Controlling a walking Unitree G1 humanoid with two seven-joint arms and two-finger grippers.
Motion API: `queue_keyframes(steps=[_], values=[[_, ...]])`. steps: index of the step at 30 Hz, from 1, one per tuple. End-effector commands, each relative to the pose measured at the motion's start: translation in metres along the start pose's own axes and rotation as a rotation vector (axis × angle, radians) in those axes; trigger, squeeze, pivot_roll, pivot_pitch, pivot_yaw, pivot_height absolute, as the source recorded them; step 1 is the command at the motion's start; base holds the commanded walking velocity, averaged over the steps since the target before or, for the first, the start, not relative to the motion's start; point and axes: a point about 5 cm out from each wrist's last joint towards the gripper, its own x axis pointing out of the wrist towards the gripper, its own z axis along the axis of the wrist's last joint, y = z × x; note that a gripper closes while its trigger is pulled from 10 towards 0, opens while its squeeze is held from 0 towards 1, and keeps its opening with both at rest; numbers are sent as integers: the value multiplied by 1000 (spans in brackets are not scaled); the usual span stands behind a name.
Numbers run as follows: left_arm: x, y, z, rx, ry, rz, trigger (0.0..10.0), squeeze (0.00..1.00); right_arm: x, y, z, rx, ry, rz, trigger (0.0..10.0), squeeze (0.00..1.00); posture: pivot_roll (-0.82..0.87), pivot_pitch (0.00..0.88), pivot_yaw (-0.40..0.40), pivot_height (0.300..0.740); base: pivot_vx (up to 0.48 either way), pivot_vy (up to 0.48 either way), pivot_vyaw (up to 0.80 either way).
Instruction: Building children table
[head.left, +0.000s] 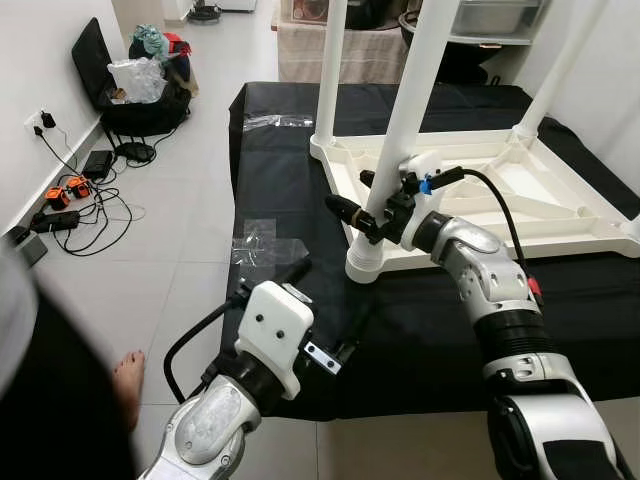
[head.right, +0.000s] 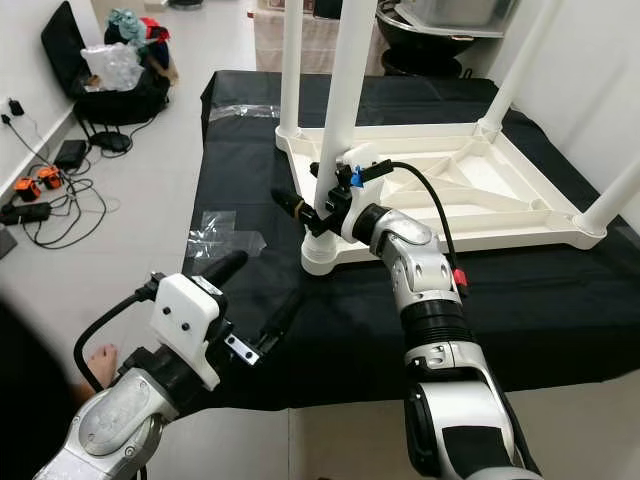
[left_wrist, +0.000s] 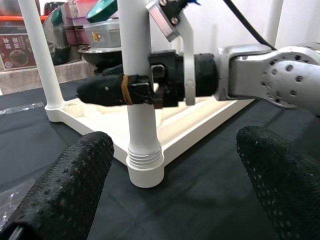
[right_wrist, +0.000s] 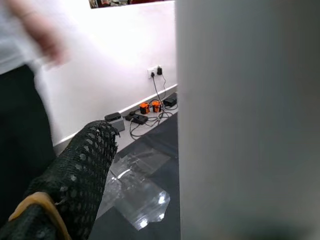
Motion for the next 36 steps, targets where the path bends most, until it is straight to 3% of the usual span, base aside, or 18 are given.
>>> queue_keyframes(steps=[1, 4, 12, 13, 14, 25, 28, 31, 33, 34, 36], values=[[-1, -4, 1, -16, 1, -12, 10000, 0, 1, -7, 10, -20, -31, -18, 10000, 0, 104, 65, -96, 740, 0, 0, 0], [-1, -5, 0, -20, 5, -12, 10000, 0, 6, -17, 26, -19, -78, -64, 10000, 0, 105, 67, -97, 740, 0, 0, 0], [-1, -1, 0, -11, 6, 0, 10000, 0, 21, -11, 39, -16, -105, -5, 10000, 0, 105, 72, -101, 740, 0, 0, 0], [-1, -1, 0, -9, 6, 2, 10000, 0, 23, -8, 38, -16, -104, 12, 4431, 0, 104, 73, -102, 740, 0, 0, 0], [-1, 0, -1, -6, 5, 7, 10000, 0, 25, -5, 37, -7, -108, 30, 0, 0, 101, 72, -102, 740, 0, 0, 0], [0, 5, -1, 9, 3, 23, 10000, 0, 30, -1, 16, 28, -71, -10, 0, 0, 95, 74, -104, 740, 0, 0, 0], [0, 6, -1, 11, 3, 27, 10000, 0, 26, -7, 6, 14, -19, -116, 0, 0, 95, 72, -107, 740, 0, 0, 0], [0, 6, -1, 11, 3, 28, 10000, 0, 26, -8, 5, 9, -10, -135, 0, 0, 95, 72, -107, 740, 0, 0, 0], [0, 6, -2, 11, 4, 30, 10000, 0, 24, -12, 2, -8, 12, -205, 0, 0, 96, 73, -107, 740, 0, 0, 0], [0, 7, -3, 13, 9, 34, 10000, 0, 9, -32, 0, -8, 31, -565, 0, 0, 88, 74, -104, 740, 0, 0, 0], [0, 8, -5, 16, 14, 38, 10000, 0, -22, -52, 2, -20, 33, -1060, 0, 0, 87, 74, -99, 740, 0, 0, 0]])
